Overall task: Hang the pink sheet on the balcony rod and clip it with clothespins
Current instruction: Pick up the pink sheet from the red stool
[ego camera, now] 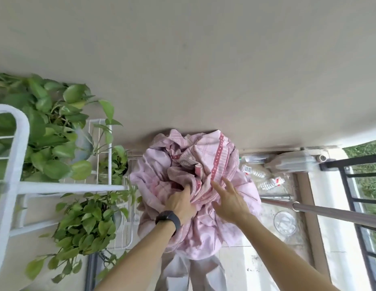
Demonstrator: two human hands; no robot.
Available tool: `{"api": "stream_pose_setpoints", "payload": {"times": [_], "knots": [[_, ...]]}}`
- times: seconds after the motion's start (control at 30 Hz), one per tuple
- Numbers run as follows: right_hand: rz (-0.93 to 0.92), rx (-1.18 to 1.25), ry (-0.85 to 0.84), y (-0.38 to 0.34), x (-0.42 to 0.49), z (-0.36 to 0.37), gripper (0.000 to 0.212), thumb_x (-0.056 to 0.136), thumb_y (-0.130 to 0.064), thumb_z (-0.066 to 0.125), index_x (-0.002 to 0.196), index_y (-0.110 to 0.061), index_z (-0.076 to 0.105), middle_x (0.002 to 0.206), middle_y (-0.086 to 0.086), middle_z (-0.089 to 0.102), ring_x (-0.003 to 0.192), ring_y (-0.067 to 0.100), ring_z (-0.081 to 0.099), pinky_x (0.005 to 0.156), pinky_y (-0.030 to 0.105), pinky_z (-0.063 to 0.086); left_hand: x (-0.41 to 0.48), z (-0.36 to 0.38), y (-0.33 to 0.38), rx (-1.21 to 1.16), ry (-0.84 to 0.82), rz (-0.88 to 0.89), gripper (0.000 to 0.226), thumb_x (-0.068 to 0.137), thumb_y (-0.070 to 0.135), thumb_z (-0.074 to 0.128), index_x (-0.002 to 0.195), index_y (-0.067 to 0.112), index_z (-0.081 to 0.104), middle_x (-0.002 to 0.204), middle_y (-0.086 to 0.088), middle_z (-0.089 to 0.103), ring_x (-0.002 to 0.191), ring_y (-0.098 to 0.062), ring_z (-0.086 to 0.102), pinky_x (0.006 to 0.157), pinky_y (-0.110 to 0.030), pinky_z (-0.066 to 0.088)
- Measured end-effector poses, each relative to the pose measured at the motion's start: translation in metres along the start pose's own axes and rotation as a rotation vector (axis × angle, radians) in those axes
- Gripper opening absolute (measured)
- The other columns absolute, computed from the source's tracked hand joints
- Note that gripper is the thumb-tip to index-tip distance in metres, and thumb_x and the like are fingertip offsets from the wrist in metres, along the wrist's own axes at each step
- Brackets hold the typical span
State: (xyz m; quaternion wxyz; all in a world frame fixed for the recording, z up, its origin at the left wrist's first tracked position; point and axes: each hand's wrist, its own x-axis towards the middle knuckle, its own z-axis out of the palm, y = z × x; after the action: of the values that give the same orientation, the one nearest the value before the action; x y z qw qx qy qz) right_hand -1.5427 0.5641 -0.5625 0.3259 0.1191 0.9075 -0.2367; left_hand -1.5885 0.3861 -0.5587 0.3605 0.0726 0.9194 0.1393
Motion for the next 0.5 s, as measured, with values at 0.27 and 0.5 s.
{"api": "stream_pose_setpoints", "payload": {"times": [0.27,0.5], "knots": [[0.007,0.69,0.262,-0.039,-0.098,-0.127,0.128,0.046,-0.055,0.088,0.152,-0.051,0.015,0.163,-0.004,0.015,0.152,0.023,0.013,0.119,0.056,0.022,-0.079,-0.2,0.092,-0.421,-0.01,0.353,0.025,0.076,-0.001,0.051,0.094,0.016,0.056,0.081,0.004,0.06,0.073,-0.016,0.058,0.06,-0.018,0.044],[-0.171,0.948,0.164,-0.046,-0.202,-0.241,0.081,0.058,-0.044,0.092,0.117,-0.075,0.047,0.156,-0.025,0.022,0.149,0.003,0.012,0.123,0.047,0.012,-0.183,-0.37,0.193,-0.427,-0.121,0.631,0.024,0.062,0.014,0.067,0.081,0.001,0.058,0.066,-0.004,0.053,0.061,-0.012,0.048,0.06,-0.025,0.038]]}}
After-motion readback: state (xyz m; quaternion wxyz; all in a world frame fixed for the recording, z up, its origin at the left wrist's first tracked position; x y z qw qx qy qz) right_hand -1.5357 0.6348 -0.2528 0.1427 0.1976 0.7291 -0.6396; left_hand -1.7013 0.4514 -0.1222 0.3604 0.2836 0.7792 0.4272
